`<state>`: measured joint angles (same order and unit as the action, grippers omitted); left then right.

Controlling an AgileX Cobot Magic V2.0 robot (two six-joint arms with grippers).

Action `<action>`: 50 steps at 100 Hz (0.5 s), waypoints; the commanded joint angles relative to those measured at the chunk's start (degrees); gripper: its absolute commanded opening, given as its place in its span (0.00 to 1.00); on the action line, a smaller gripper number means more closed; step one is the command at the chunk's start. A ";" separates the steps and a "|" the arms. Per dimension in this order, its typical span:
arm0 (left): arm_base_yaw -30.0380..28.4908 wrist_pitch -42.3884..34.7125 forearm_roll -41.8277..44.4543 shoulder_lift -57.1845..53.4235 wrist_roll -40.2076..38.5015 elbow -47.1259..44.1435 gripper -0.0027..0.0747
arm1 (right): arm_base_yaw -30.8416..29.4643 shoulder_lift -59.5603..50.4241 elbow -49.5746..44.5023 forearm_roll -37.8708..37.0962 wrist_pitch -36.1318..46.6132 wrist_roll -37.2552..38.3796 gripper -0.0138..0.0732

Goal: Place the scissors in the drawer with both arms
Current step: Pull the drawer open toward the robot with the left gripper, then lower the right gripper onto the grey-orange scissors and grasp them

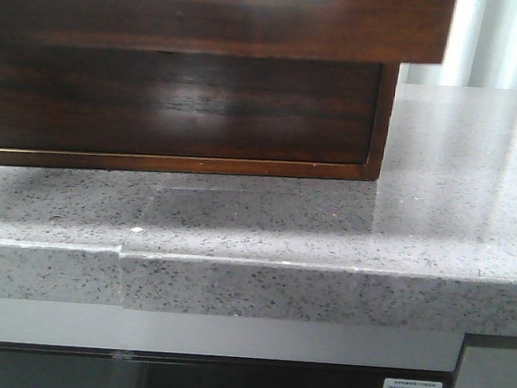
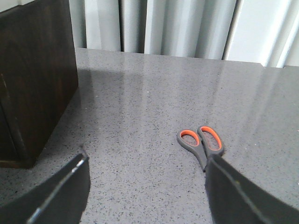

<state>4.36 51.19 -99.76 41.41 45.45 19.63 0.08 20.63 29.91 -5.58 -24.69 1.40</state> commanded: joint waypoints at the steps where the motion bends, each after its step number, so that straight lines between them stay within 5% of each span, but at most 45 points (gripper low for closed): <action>1: 0.35 3.26 2.23 -3.59 4.59 0.06 0.15 | -0.46 0.84 1.94 -0.79 4.64 -0.03 0.70; 23: 0.35 2.31 2.48 -4.75 4.37 -0.41 0.18 | -0.46 0.84 1.94 -0.79 4.28 -0.03 0.70; 42: 0.35 2.31 2.77 -4.75 4.37 -0.41 0.56 | -0.46 0.84 1.94 -0.79 3.42 -0.03 0.70; 50: 0.35 2.31 4.31 -4.95 4.37 -0.41 0.61 | -0.46 0.84 2.17 -0.79 3.33 -0.03 0.70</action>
<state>4.36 51.59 -94.60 36.68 48.87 17.69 0.08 20.63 29.91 -5.58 -25.15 1.40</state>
